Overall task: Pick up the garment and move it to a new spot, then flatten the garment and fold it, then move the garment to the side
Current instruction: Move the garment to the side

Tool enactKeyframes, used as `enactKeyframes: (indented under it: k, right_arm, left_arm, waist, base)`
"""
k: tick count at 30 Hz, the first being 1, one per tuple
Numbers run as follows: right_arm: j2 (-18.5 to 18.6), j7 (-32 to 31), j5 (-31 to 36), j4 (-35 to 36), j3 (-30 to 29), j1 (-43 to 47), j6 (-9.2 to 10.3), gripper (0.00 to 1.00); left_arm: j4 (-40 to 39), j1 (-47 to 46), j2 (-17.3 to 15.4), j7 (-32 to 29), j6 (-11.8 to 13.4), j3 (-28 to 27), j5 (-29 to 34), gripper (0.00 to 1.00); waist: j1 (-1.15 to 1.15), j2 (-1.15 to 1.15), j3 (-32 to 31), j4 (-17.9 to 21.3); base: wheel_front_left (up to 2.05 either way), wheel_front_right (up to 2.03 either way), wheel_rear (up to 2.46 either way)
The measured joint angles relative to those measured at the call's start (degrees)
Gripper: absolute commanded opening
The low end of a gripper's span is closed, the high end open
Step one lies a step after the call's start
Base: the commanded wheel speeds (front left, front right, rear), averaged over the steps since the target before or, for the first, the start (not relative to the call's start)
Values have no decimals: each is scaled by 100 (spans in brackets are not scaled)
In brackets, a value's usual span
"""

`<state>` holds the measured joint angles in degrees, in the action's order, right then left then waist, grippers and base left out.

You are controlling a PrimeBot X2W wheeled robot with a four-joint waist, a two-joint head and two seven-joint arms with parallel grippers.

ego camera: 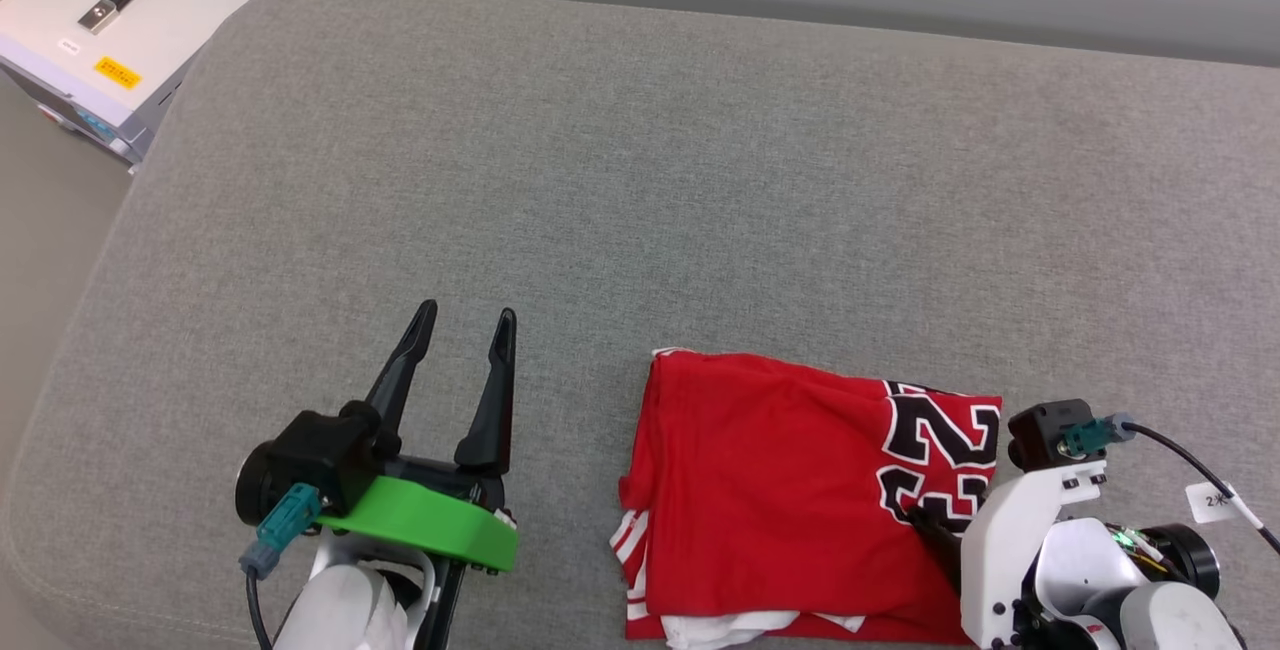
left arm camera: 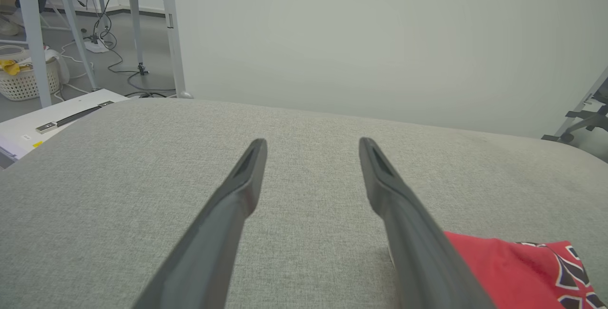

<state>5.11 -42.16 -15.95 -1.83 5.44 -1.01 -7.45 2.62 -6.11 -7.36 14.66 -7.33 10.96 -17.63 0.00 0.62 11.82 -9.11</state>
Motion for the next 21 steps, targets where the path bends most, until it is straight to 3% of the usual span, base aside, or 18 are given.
enactKeyframes:
  k: [6,12,21]
  right_arm:
    - [136,229,10,-47,288,-158,-3,0]
    - [678,600,320,137,782,-371,-11,0]
    - [2171,703,708,703,1512,-989,-10,0]
  left_arm:
    - [58,-8,1,0,0,5,0,100]
    - [70,-2,-4,0,0,101,0,100]
    - [56,40,-9,0,0,347,-1,100]
  waist:
    - [0,0,-22,72]
    - [0,0,-126,273]
    - [0,0,-260,848]
  base:
    - [0,0,0]
    - [0,0,0]
    - [0,0,0]
